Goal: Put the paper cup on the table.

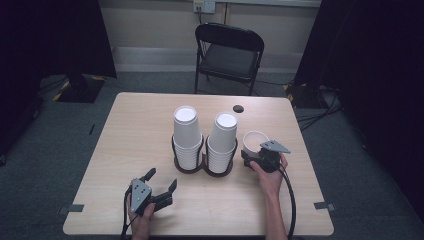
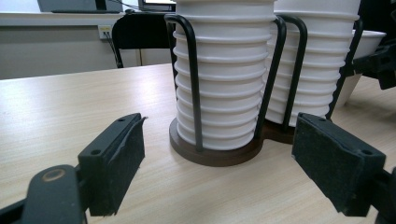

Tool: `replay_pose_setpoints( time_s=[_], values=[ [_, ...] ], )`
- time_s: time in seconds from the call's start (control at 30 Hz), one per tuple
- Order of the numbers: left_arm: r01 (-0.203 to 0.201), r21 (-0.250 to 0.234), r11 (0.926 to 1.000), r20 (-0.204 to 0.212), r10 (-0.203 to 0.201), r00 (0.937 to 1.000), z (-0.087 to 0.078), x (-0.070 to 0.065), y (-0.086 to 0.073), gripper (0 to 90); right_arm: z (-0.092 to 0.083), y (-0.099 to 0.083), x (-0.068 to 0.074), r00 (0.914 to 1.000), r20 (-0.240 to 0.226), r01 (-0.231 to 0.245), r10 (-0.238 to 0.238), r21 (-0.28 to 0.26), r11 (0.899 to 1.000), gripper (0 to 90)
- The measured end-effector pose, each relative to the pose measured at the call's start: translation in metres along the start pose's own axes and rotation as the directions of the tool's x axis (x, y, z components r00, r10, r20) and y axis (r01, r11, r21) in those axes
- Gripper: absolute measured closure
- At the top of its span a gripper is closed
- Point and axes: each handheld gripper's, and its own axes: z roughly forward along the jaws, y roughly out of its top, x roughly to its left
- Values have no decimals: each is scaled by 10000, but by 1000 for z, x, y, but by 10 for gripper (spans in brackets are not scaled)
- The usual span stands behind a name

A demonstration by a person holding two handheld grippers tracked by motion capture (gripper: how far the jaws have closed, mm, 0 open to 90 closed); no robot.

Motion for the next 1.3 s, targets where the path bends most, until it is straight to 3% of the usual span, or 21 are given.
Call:
replay_pose_setpoints(
  time_s=[0.3, 0.53, 0.67, 1.1, 1.3],
  values=[
    [-18, 3, 10000, -23, 18, 10000, 0, 0, 0, 169, -3, -2, 2, 9999, 83, 62, -65, 328, 9994, 133],
    [-36, 2, 10000, -41, 36, 10000, 0, 0, 0, 170, -9, -10, 1, 9996, 118, -245, 241, 336, 9991, 132],
    [-14, -9, 10000, -50, 14, 10000, 0, 0, 0, 170, -18, -9, 4, 9996, 227, -174, 173, 60, 9998, 134],
    [60, 80, 10000, -209, -59, 9998, 1, 0, 0, 181, -41, -23, 12, 9957, 297, -877, 881, -152, 9960, 137],
    [88, 80, 9999, -252, -86, 9996, 1, 0, 0, 182, -54, -30, 19, 9944, 336, -985, 1005, -571, 9935, 139]
  ],
)
